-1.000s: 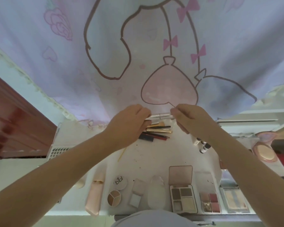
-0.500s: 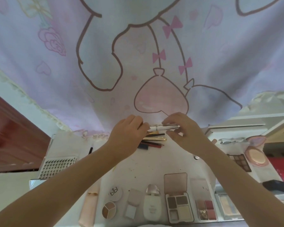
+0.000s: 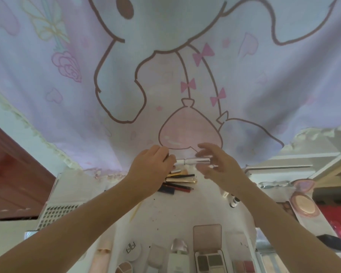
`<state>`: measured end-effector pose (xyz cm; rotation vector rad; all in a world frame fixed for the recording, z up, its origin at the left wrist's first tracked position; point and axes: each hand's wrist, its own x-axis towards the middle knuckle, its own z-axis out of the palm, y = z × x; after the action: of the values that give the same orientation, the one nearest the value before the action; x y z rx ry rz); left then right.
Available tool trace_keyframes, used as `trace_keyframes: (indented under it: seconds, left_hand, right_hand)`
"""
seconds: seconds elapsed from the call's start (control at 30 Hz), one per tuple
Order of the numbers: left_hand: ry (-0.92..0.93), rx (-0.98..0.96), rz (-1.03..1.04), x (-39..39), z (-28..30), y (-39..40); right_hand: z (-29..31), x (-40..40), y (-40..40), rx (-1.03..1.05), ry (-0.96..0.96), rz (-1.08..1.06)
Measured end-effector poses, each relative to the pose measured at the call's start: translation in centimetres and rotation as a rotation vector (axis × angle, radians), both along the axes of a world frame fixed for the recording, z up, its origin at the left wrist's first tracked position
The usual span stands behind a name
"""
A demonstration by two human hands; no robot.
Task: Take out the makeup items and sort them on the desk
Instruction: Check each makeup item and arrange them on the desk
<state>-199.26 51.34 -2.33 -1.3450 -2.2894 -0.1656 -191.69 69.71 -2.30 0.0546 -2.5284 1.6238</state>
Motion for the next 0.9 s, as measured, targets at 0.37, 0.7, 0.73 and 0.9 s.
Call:
trace_keyframes:
  seconds: [0.37,0.7,0.73,0.9]
  left_hand:
    - [-0.046,-0.075,0.001,0.4,-0.5,0.5]
    - [-0.084,-0.052,-0.089,0.7,-2.9,2.0]
    - [-0.094,-0.054,-0.106,0.9,-3.0,2.3]
    - [-0.291,-0.083,-0.159,2.1,-4.1,4.4]
  right_hand:
    - [-0.1,0.5,0.4,0.012,-0.140,-0.015]
    - [-1.6,2.9,1.2,-0.150,-0.221,-0.085]
    - [-1.5,3.2,1.3,-0.155,-0.229,-0.111]
    - [-2.1,5.0,3.1,-0.236,-0.221,-0.270]
